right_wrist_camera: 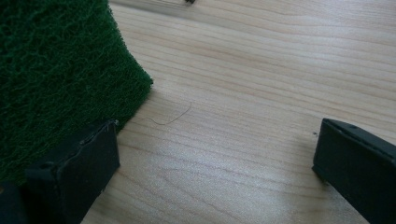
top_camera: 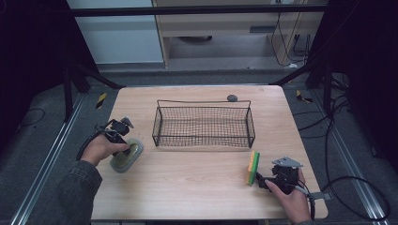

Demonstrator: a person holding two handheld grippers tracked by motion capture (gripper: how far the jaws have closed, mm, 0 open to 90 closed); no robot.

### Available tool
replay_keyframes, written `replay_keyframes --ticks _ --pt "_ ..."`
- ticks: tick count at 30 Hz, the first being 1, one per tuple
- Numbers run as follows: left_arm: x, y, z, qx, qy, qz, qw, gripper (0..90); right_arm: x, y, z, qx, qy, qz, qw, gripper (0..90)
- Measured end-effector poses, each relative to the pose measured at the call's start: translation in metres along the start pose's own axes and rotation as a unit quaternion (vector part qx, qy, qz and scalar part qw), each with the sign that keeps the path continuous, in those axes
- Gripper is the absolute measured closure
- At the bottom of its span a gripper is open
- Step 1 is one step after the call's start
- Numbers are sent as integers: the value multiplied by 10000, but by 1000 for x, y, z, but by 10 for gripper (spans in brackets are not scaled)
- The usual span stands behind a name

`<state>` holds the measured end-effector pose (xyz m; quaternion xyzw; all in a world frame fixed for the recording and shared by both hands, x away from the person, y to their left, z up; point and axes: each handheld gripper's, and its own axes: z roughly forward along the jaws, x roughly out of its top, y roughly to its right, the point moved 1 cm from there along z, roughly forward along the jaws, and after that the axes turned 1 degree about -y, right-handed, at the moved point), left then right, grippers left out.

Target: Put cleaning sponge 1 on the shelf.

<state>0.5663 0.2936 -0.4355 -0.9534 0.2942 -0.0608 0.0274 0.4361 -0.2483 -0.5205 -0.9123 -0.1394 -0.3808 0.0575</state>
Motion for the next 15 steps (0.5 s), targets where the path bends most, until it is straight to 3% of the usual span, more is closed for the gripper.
replay_keyframes --ticks 15 --pt "2 1 2 -36 -2 57 10000 632 0 0 0 19 2 1 10000 5"
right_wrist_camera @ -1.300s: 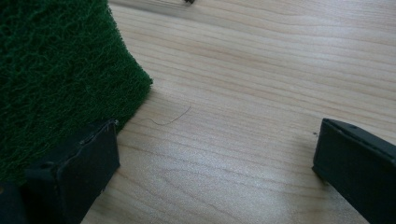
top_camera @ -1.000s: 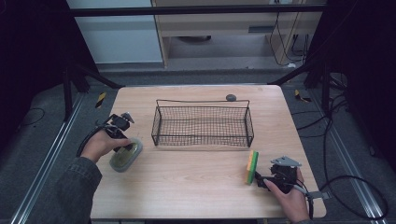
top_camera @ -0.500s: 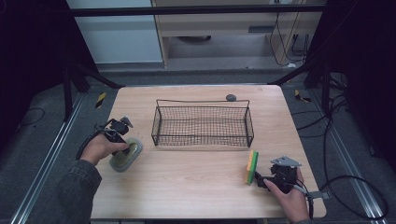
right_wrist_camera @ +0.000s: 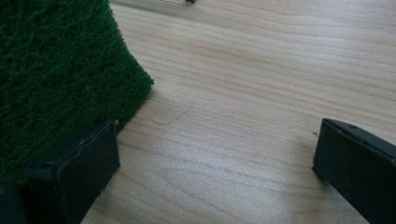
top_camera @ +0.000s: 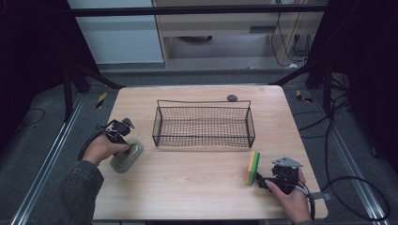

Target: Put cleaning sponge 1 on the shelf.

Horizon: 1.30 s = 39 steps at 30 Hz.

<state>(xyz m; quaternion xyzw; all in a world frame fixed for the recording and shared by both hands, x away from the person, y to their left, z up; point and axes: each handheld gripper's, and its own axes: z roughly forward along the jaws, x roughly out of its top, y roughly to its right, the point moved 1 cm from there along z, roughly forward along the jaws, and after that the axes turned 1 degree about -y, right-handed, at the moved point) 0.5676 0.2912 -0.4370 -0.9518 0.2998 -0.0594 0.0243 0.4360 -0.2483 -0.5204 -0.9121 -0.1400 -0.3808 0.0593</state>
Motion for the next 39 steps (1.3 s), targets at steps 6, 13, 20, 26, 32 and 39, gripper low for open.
replay_keyframes --ticks 6,13,20,26,32,39 --pt "-1 -2 -1 25 77 80 9999 705 0 0 0 12 0 -4 10000 5" --pt "-5 -5 -19 41 336 457 9984 708 0 0 0 12 1 -7 10000 5" --pt "-8 -4 -40 193 689 885 9935 708 0 -1 0 6 -6 5 10000 6" --pt "-7 2 -62 491 1096 1514 9811 708 0 -1 0 5 -7 4 10000 6" --pt "-4 3 -74 596 1224 1760 9749 708 0 -1 0 6 -5 5 10000 5" --pt "3 5 -92 693 1357 2016 9676 708 0 -1 0 -8 0 -15 10000 6"
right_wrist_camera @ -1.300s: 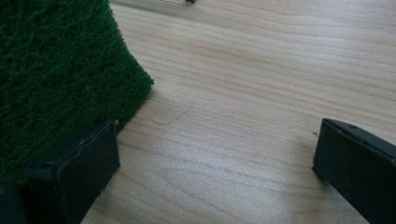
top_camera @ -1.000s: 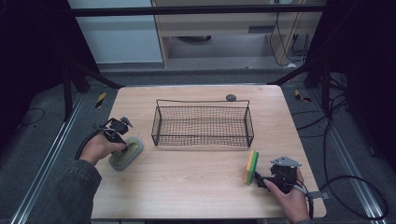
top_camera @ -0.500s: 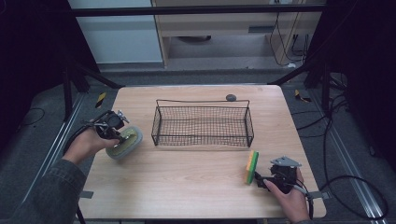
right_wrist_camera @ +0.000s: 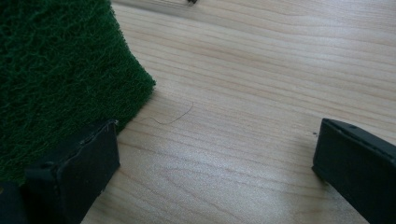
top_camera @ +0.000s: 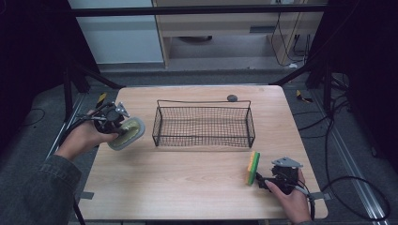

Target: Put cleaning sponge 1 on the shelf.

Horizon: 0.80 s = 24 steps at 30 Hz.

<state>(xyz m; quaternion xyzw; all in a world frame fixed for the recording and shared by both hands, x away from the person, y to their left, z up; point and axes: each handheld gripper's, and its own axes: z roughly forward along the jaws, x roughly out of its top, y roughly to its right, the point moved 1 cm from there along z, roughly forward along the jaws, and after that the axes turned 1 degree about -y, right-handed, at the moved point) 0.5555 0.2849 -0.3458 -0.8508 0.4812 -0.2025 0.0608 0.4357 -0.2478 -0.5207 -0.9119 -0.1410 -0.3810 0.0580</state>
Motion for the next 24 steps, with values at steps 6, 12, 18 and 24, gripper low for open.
replay_keyframes --ticks 6,12,18,24 --pt "21 0 -13 194 144 369 9990 708 0 0 0 1 -1 -10 10000 5" --pt "56 6 -25 258 244 916 9952 708 0 0 0 3 9 -11 10000 5" --pt "77 13 -26 289 262 1132 9928 708 0 0 0 7 8 -16 10000 5" --pt "89 20 -25 324 281 1341 9900 708 0 0 0 9 10 -20 10000 6"
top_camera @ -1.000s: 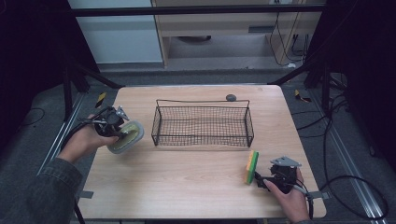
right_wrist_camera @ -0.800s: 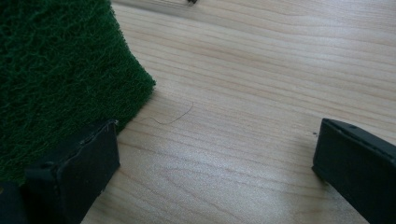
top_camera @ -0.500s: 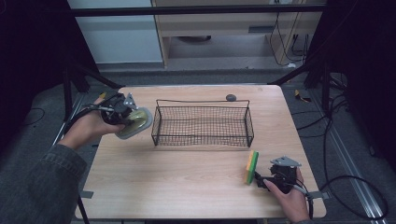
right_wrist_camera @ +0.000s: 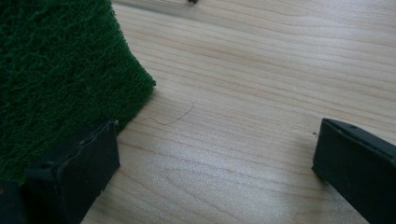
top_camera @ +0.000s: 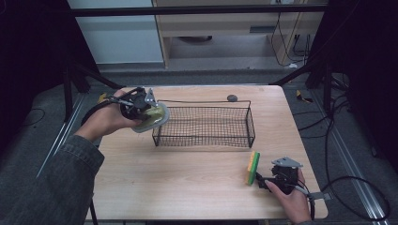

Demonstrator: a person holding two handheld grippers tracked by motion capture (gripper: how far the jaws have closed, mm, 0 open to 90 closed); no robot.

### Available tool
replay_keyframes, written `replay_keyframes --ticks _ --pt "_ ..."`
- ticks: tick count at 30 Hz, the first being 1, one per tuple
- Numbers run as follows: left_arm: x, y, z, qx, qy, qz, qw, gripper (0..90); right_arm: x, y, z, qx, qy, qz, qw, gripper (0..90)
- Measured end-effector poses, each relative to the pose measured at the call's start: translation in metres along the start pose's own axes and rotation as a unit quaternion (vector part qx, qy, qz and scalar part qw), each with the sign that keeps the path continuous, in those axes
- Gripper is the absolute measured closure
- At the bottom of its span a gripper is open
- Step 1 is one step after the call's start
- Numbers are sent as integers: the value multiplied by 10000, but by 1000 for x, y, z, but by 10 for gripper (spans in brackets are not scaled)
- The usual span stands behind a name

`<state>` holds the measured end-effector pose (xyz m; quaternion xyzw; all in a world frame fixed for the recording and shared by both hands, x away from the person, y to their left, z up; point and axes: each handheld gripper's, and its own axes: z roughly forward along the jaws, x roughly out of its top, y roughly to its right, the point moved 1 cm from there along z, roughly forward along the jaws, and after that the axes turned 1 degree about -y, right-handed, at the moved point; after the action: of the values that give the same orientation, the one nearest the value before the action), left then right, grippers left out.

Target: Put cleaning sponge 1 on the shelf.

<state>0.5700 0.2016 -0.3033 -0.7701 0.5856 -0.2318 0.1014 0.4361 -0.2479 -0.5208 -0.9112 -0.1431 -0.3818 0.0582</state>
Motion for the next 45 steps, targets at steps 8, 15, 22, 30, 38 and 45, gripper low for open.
replay_keyframes --ticks 8,15,22,30,38,45 --pt "14 4 0 73 26 212 9997 708 0 0 0 1 -1 1 10000 5" --pt "26 6 1 117 28 362 9993 708 0 0 0 1 -5 -16 10000 5" --pt "39 8 3 136 67 503 9986 708 0 0 0 3 -4 -16 10000 5" --pt "54 10 10 92 179 615 9979 708 0 0 0 4 -4 -18 10000 5" --pt "66 11 19 54 159 745 9971 708 0 0 0 5 0 -25 10000 5" --pt "75 13 32 -8 68 883 9961 708 0 0 0 4 0 -27 10000 5"
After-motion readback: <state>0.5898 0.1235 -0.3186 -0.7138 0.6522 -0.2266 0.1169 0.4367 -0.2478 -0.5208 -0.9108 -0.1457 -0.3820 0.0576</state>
